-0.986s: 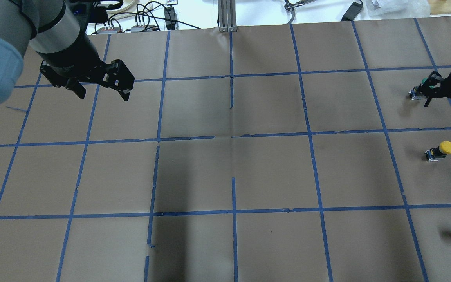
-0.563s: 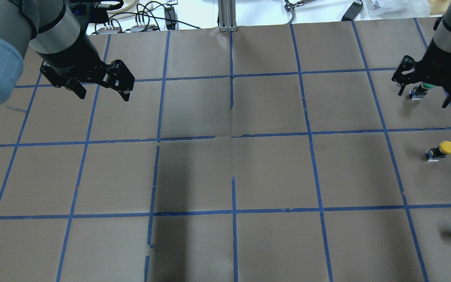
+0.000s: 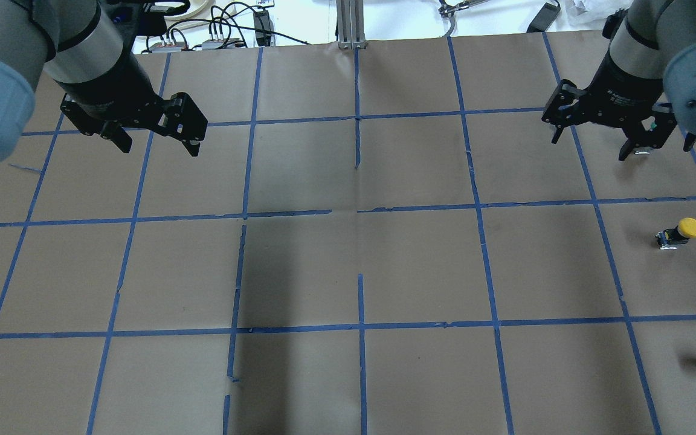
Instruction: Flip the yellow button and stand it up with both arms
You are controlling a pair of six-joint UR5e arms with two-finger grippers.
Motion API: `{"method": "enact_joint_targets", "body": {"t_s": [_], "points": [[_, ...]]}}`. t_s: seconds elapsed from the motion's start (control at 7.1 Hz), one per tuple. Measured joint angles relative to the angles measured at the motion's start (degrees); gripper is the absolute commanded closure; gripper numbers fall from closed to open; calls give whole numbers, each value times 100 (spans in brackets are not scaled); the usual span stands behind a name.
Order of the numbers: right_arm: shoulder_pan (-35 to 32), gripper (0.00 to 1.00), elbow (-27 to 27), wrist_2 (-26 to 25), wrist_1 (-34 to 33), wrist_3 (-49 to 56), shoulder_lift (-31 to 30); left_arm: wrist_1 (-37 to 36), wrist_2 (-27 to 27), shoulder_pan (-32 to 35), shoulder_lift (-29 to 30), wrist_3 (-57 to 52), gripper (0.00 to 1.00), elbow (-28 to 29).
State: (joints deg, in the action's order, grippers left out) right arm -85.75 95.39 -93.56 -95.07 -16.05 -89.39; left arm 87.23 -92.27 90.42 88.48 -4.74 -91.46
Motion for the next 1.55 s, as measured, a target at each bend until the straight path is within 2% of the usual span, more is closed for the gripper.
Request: {"method": "enact_joint_targets", "body": {"t_s": [0.42, 0.7, 1.13, 1.55], "points": [[-441, 0, -585, 294, 885, 31, -38, -7, 21, 6, 12, 0, 0, 1], [-494, 0, -661, 563, 1254, 193, -120, -3, 43, 16, 5, 0, 0, 2], [-400, 0, -516, 585, 1413, 899, -205, 45, 12, 25, -9, 0, 0, 27], [-350, 0, -504, 477, 1411, 1017, -205, 90, 5, 32, 21, 0, 0, 83]]}}
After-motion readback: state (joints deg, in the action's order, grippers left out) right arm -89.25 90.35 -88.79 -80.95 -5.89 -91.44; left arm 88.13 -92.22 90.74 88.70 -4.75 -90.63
